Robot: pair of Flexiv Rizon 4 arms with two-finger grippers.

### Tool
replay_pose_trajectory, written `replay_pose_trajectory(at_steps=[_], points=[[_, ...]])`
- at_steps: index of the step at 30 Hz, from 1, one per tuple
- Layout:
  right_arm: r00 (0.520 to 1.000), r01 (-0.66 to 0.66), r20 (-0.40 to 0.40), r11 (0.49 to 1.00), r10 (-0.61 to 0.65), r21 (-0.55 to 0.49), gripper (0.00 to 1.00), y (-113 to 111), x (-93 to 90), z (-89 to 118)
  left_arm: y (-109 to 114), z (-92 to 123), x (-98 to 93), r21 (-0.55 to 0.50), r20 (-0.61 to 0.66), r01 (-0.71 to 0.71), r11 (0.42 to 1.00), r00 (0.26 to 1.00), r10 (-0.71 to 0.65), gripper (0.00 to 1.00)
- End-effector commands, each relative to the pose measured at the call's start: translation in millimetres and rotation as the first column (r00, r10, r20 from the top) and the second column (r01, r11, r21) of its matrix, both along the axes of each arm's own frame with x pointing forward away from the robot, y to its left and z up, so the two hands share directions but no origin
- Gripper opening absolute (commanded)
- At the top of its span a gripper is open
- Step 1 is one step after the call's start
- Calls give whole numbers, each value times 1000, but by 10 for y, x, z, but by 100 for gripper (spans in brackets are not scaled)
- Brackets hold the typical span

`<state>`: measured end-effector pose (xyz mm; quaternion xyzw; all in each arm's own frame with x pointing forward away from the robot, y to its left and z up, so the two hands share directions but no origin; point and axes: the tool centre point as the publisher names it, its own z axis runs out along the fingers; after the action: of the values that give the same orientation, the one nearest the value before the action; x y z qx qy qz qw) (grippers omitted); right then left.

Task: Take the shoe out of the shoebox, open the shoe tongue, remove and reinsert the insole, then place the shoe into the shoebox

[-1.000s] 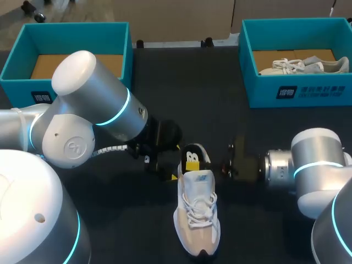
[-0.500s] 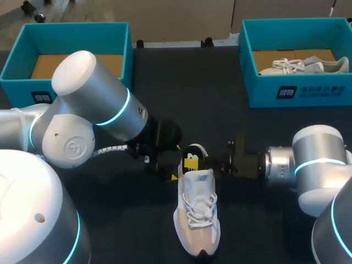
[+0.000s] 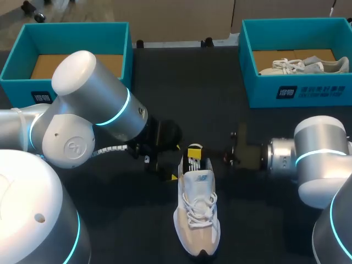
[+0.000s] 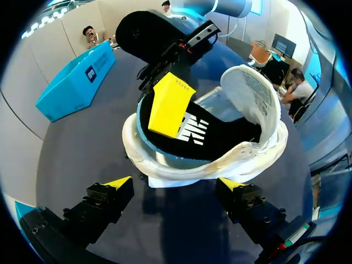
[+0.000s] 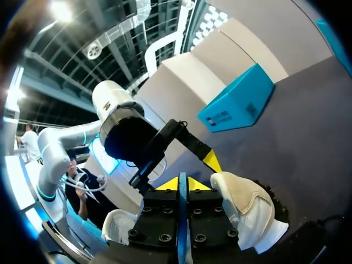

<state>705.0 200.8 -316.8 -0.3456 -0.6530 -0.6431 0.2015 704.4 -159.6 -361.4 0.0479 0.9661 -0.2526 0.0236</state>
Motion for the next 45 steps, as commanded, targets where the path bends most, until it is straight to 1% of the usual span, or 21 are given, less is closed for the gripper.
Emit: replay_pose_trajectory(at_steps=[1,7,9,10,12,13,16,17,19,20,22,24,28,30,31,32,36,42,45], points=[[1000,-6,-18,1000,6,4,0,31,-65,-116,2,-9,-3,-1,1,0,1000,1000,0,100],[997,0,-77,1000,0,6,0,46,-244,-265,2,-9,-3,-1,1,0,1000,1000,0,100],[997,2,-82,1000,-2,3,0,53,-273,-274,2,-9,-3,-1,1,0,1000,1000,0,100],[997,5,-77,1000,-5,-1,15,55,-281,-254,2,-9,-3,-1,1,0,1000,1000,0,100],[999,9,-53,1000,-9,-10,37,52,-270,-178,2,-9,-3,-1,1,0,1000,1000,0,100],[999,10,-40,1000,-10,-12,43,50,-259,-139,2,-9,-3,-1,1,0,1000,1000,0,100],[1000,10,-3,1000,-10,-20,52,50,-231,-49,2,-9,-3,-1,1,0,1000,1000,0,100],[1000,9,9,1000,-9,-25,60,51,-220,-22,2,-9,-3,-1,1,0,1000,1000,0,100],[1000,9,25,1000,-8,-30,65,51,-199,24,2,-9,-3,-1,1,0,1000,1000,0,100],[999,8,31,999,-7,-31,65,51,-189,38,2,-9,-3,-1,1,0,1000,1000,0,100],[999,8,38,999,-6,-34,61,52,-167,52,2,-9,-3,-1,1,0,1000,1000,0,100],[999,9,40,999,-8,-37,53,46,-141,49,2,-9,-3,-1,1,0,1000,1000,0,100],[999,18,42,999,-17,-37,44,27,-96,33,2,-9,-3,-1,1,0,1000,1000,0,100],[999,22,41,999,-21,-37,28,17,-74,24,2,-9,-3,-1,1,0,1000,1000,0,100],[999,28,38,999,-26,-38,6,8,-52,7,2,-9,-3,-1,1,0,1000,1000,0,100],[999,31,33,999,-29,-40,0,3,-37,-9,2,-9,-3,-1,1,0,1000,1000,0,100],[999,41,9,998,-40,-55,0,0,-28,-103,2,-9,-3,-1,1,0,1000,1000,0,100],[998,41,-49,998,-44,-48,0,13,-153,-265,2,-9,-3,-1,1,0,1000,1000,0,100],[997,45,-55,998,-47,-51,0,1,-200,-252,2,-9,-3,-1,1,0,1000,1000,0,100]])
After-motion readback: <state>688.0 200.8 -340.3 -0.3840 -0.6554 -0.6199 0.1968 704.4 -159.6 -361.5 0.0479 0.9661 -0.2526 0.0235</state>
